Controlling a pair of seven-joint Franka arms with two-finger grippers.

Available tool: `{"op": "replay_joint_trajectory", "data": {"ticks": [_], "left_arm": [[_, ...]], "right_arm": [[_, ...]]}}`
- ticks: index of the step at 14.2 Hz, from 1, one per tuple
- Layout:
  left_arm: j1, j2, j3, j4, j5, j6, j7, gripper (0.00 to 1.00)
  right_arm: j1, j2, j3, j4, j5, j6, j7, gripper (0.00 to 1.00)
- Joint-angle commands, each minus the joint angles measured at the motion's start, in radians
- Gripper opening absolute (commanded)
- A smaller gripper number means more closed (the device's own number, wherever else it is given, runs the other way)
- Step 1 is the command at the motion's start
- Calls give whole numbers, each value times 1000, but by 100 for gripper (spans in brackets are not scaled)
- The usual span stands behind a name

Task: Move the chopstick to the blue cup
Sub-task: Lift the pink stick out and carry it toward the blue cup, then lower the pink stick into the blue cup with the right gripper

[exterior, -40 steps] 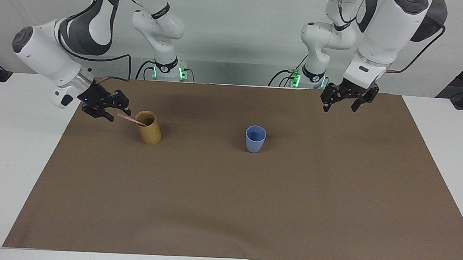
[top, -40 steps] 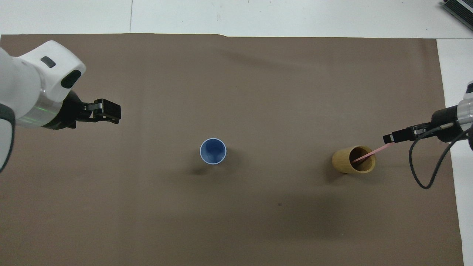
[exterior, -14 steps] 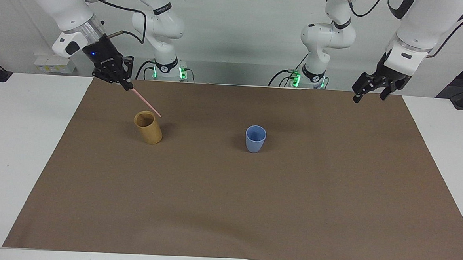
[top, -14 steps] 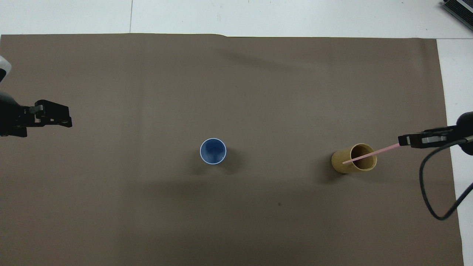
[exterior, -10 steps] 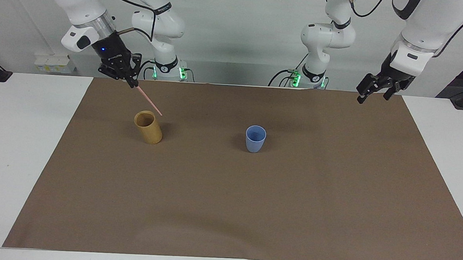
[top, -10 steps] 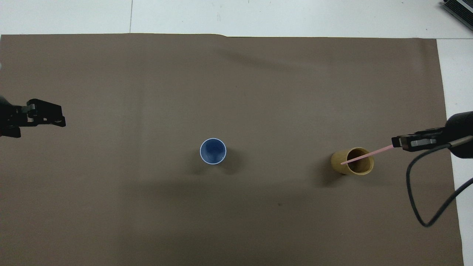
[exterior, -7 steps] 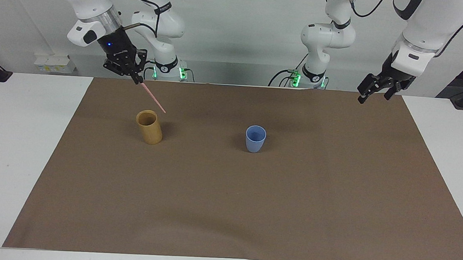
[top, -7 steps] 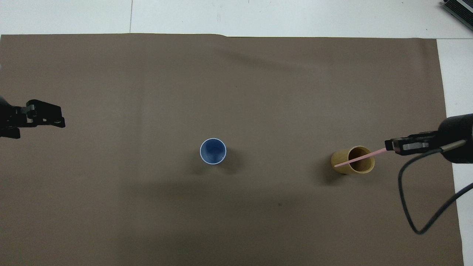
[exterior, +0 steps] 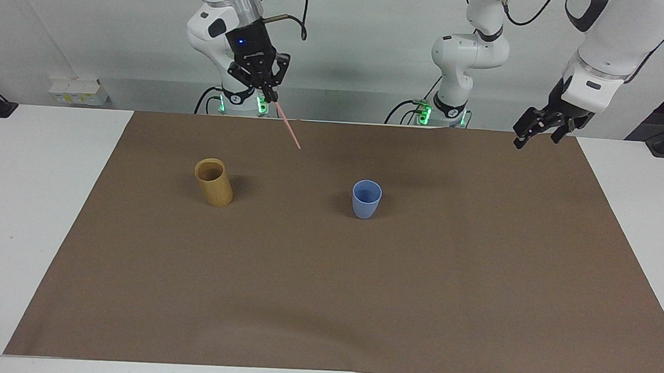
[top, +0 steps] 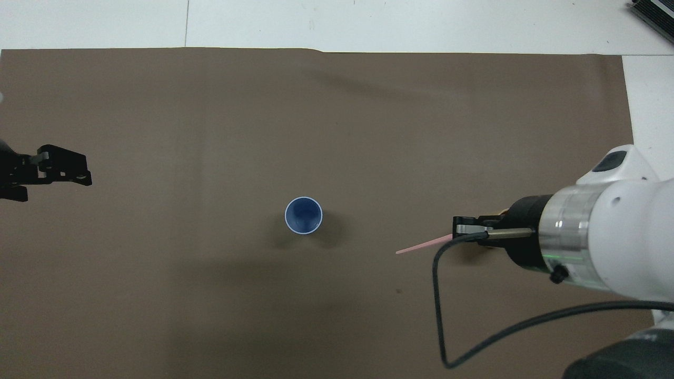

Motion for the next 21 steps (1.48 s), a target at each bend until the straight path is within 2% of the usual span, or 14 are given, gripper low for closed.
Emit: {"op": "replay_joint_trajectory", "data": {"ticks": [1,4,8,11,13,15,21], "left_arm": [[23,6,-22,7,2,-23,11,100],[26,6,-29,7,2,-28,17,100],[29,6,-16,15,1,-49,261,100],[26,6,-18,15,-1,-55,260,100],[21,5,-21,15,-8,-55,261,100],[23,5,-27,15,-30,-52,261,100],[21,-3,-18,15,-34,-41,261,100]], "right_arm": [[54,17,7,2,17,81,147,0],[129,43,7,0,16,107,244,0],[230,115,8,-9,-44,225,315,0],[244,163,8,-15,-102,297,315,0],[293,206,8,-26,-156,363,316,0],[302,237,8,-21,-170,420,338,0],[299,243,7,-17,-171,423,338,0]]}}
